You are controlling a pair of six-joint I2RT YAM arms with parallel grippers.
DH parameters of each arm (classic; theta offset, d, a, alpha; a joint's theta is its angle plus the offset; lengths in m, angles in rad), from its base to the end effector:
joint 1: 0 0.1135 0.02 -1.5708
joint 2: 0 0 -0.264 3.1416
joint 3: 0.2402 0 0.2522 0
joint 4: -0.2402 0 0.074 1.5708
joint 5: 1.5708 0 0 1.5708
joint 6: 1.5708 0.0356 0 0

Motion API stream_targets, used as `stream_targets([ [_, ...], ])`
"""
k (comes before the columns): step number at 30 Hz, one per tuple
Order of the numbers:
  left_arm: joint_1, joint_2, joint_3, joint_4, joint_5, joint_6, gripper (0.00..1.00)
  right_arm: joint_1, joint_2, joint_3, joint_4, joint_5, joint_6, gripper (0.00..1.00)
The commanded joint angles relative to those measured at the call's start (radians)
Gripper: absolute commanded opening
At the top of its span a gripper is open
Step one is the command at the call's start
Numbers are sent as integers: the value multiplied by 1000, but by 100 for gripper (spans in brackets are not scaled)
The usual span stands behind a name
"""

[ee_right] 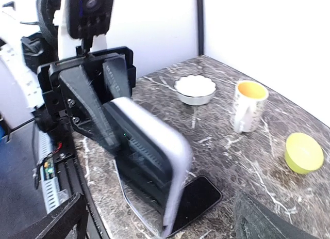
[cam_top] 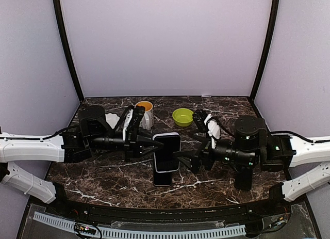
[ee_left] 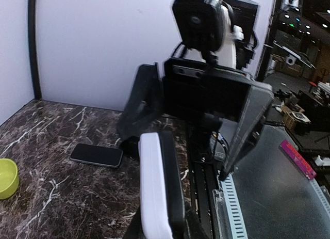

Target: Put the phone into the phone case

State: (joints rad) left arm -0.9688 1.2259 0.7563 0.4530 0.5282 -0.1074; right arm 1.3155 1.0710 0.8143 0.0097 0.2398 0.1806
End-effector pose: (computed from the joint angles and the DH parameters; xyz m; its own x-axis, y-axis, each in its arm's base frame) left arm 0.1444 -0.2418 0.3029 -0.1162 0.0057 -0.9932 0.9905 0.0748 -0.1155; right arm 0.0716 0.2407 0.3145 -0.2191 -0.1486 -0.9643 -0.8563 0.5030 0.1170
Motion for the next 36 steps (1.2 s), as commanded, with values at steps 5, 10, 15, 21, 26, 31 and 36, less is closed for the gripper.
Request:
stream_targets([
  [5, -45, -45, -69, 171, 194, 156, 0, -47, 3, 22, 43, -393, -87, 74],
  [10, -50, -47, -72, 173, 191, 177, 0, -58, 49, 43, 3, -445, -82, 50],
  [15, -54, -32, -79, 172, 196, 182, 0, -70, 65, 31, 7, -443, -62, 11],
  [21, -58, 74, -169, 358, 161, 167, 3, -78, 59, -12, -102, -368, -22, 0],
  [26, -59, 201, -194, 502, 165, 169, 34, -78, 10, -118, -71, -327, -11, 0],
  [31, -59, 289, -162, 462, 178, 175, 42, -78, -3, -158, -50, -315, -66, 0],
  [36, -60, 325, -160, 485, 181, 155, 45, -78, -34, -215, 19, -326, -95, 0],
])
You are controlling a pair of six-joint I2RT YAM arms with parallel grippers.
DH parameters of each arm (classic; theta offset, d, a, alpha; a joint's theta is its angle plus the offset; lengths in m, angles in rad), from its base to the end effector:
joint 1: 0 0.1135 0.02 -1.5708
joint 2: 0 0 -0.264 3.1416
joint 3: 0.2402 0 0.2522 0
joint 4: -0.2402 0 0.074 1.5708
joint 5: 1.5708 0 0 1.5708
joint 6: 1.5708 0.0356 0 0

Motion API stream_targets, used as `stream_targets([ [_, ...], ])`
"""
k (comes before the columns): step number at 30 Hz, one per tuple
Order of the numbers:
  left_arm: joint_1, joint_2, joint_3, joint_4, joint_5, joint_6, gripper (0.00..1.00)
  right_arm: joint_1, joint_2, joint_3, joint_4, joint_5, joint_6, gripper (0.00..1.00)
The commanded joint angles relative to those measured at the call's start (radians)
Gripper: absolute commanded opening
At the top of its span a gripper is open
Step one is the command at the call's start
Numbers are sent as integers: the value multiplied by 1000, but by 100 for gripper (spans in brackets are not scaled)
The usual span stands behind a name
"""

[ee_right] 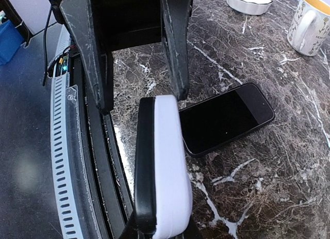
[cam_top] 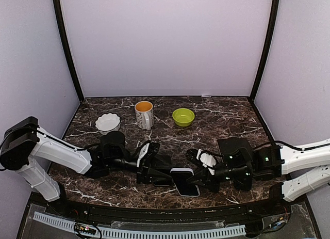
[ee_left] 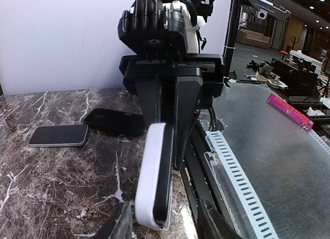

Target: Put the phone into the phone case

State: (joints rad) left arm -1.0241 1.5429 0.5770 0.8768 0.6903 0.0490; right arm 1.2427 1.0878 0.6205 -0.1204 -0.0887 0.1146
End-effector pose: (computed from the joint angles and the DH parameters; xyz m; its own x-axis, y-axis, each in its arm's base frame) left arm 0.1378 -0.2701 0.2010 0.0022 0.0690 -0.9976 0.9895 -0.1445 -0.0078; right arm 0.0725 0.2227 0.2298 -0.2880 -0.4927 -0.8211 -0.9399 0.3096 0.1440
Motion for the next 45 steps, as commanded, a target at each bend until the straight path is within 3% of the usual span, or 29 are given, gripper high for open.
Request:
stream_targets([
  [1, -5, 14, 27, 36, 20, -2, 45, -5, -54, -26, 158, -3, -32, 0],
  [4, -6, 43, 67, -8, 19, -7, 42, -5, -49, -25, 168, -13, -35, 0],
  [14, -25, 60, 79, 16, 34, -34, 0, -5, -63, -4, 185, -48, -39, 0],
  [23, -28, -26, 63, 3, -32, -35, 0, -5, -68, 10, 198, -50, -35, 0],
  [24, -28, -41, 64, -2, -23, -39, 5, -5, -76, 12, 201, -58, -34, 0],
  [25, -28, -49, 63, -1, -21, -43, 26, -6, -90, 14, 209, -67, -34, 0],
  [27, -28, -82, 46, 24, -14, -46, 52, -6, -135, 15, 235, -84, -33, 0],
  [29, -28, -118, 23, 79, -22, -88, 58, -5, -187, 15, 277, -106, -32, 0],
  [36, -69, -183, 58, 126, -80, -116, 56, -6, -223, 54, 382, -174, -52, 0],
  [45, -118, -176, 88, 88, -110, -86, 22, -5, -201, 70, 431, -195, -63, 0],
])
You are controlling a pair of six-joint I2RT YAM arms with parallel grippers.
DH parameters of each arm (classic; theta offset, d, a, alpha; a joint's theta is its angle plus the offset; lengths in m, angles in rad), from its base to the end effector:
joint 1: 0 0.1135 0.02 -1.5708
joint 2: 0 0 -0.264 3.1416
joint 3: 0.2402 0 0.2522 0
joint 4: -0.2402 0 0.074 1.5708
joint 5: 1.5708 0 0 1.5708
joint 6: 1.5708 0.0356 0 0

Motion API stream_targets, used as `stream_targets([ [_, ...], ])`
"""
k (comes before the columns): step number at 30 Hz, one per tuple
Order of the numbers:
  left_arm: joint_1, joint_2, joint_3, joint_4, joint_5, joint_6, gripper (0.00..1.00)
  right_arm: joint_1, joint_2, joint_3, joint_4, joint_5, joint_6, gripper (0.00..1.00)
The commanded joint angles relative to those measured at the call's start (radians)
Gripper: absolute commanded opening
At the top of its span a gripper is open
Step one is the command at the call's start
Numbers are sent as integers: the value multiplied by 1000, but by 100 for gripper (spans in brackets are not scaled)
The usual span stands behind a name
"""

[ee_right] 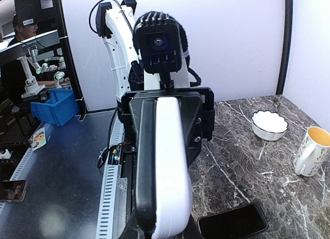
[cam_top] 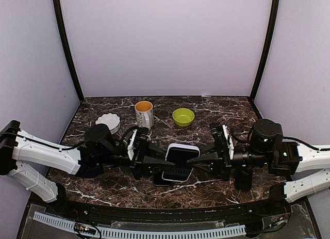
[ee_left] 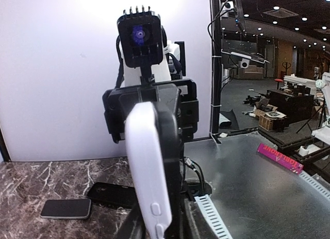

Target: Put the phone into the phone case

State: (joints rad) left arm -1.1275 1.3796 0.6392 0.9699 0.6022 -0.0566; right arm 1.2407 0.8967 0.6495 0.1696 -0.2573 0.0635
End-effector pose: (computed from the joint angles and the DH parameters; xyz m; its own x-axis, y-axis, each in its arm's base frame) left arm 0.1069 -0.2722 0.2752 0.0419 -0.1970 -0.9795 0.9850 -0.1562 0.0736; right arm 0.0613 0.2068 0.3096 -0.0884 -0.0685 -0.9937 -0.9935 0.0780 0.0830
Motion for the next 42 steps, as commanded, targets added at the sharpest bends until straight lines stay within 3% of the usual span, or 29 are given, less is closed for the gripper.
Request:
stream_targets([
  [1, -18, -12, 24, -7, -24, 21, 12, -3, -10, 42, 144, -27, -13, 0],
  [3, -20, -14, 22, -10, -37, 25, 1, -3, -9, 44, 139, -26, -15, 0],
  [6, -22, -25, 25, -30, -56, 45, 0, -4, -9, 49, 108, 1, -18, 0],
  [7, -24, -29, 26, -42, -79, 65, 0, -3, -10, 53, 88, 20, -19, 9],
  [11, -38, -74, 29, -142, -203, 210, 0, -3, -10, 93, -86, 133, -47, 64],
  [14, -90, -127, 42, -247, -340, 452, 0, -4, -10, 125, -198, 203, -85, 76],
  [15, -110, -138, 43, -262, -445, 519, 0, -3, -15, 132, -220, 213, -100, 78],
  [17, -172, -169, 29, -241, -611, 823, 0, -3, -42, 137, -236, 205, -125, 81],
  [21, -277, -192, -19, -54, -820, 1264, 0, -3, -113, 128, -220, 157, -156, 85],
  [25, -338, -109, -59, 165, -972, 1678, 0, -4, -159, 117, -208, 141, -160, 86],
  [29, -345, -60, -65, 301, -1029, 1833, 0, -3, -174, 112, -218, 132, -149, 87],
  [34, -347, -44, -62, 296, -1044, 1948, 0, -3, -158, 120, -249, 120, -142, 87],
  [42, -353, -41, -56, 281, -1046, 1950, 0, -4, -153, 125, -253, 117, -140, 87],
])
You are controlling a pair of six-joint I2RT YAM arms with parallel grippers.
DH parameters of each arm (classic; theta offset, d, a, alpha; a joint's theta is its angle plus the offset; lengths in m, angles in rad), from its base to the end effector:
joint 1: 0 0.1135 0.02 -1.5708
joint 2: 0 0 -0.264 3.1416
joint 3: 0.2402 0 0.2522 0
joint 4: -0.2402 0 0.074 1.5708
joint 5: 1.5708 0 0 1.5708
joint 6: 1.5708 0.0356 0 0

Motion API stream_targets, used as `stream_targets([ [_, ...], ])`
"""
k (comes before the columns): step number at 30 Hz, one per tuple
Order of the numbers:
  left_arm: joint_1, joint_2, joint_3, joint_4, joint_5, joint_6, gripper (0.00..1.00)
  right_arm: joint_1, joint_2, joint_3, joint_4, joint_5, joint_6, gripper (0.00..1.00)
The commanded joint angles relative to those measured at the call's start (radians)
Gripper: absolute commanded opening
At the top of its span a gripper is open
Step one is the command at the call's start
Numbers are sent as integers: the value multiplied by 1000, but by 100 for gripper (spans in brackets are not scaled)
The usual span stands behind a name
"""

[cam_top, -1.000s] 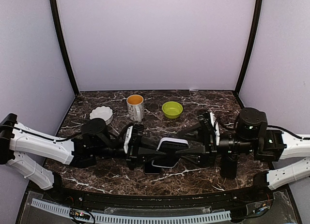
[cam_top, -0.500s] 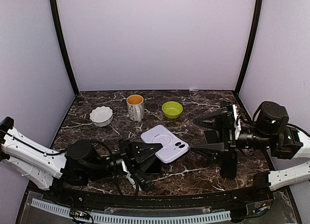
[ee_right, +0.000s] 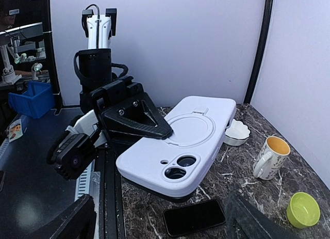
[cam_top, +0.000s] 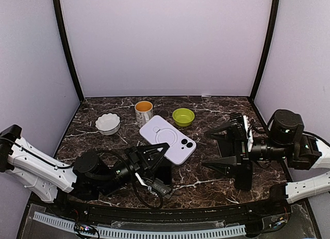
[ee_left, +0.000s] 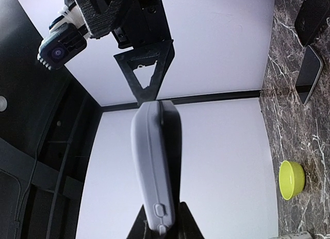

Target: Put the phone into the phone case

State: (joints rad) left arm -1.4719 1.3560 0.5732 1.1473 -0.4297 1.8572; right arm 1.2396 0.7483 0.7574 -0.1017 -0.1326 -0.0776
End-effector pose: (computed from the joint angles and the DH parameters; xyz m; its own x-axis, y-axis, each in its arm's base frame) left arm 0.0423 -0.2763 0.2791 0.8210 0.5579 0.1215 -0.2785 0.2055 0.9382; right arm 0.0540 0.1715 0.3452 0.0460 -0.1025 -0.9937 -0.9795 0.1905 -0.0650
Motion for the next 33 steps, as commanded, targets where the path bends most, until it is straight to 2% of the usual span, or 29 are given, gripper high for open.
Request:
stream_targets([
  [1, -10, -18, 9, 100, -18, 31, 0, -2, -4, 18, 17, -8, 1, 87],
  [7, -12, -22, 8, 86, -16, -33, 0, -2, 0, 29, 6, -4, -3, 87],
  [9, -11, -26, 18, 104, -22, -149, 0, -2, 7, 33, 3, -4, -7, 87],
  [10, -11, -41, 48, 76, -34, -315, 0, -3, 10, 38, 2, -4, -10, 87],
  [11, -8, -77, 67, 31, -59, -417, 0, -3, 14, 44, 1, -8, -13, 87],
  [12, 4, -102, 110, -133, -54, -650, 0, -2, 22, 53, 3, -16, -15, 87],
  [13, 14, -165, 130, -234, 26, -763, 0, -2, 26, 64, 7, -28, -16, 87],
  [14, 47, -197, 157, -420, 104, -987, 0, -2, 33, 75, 13, -47, -15, 87],
  [15, 68, -248, 163, -515, 267, -1179, 0, -2, 43, 90, 17, -67, -14, 87],
  [17, 123, -293, 158, -542, 471, -1372, 0, -2, 69, 128, 10, -107, -18, 87],
  [21, 149, -299, 203, -621, 576, -1515, 0, -2, 148, 242, -36, -175, -45, 88],
  [26, 150, -291, 243, -655, 631, -1584, 0, -2, 251, 382, -65, -205, -74, 87],
  [31, 150, -312, 300, -778, 578, -1564, 0, 0, 330, 581, -325, -178, -189, 81],
  [33, 150, -322, 322, -832, 535, -1555, 0, -1, 379, 652, -436, -179, -221, 84],
])
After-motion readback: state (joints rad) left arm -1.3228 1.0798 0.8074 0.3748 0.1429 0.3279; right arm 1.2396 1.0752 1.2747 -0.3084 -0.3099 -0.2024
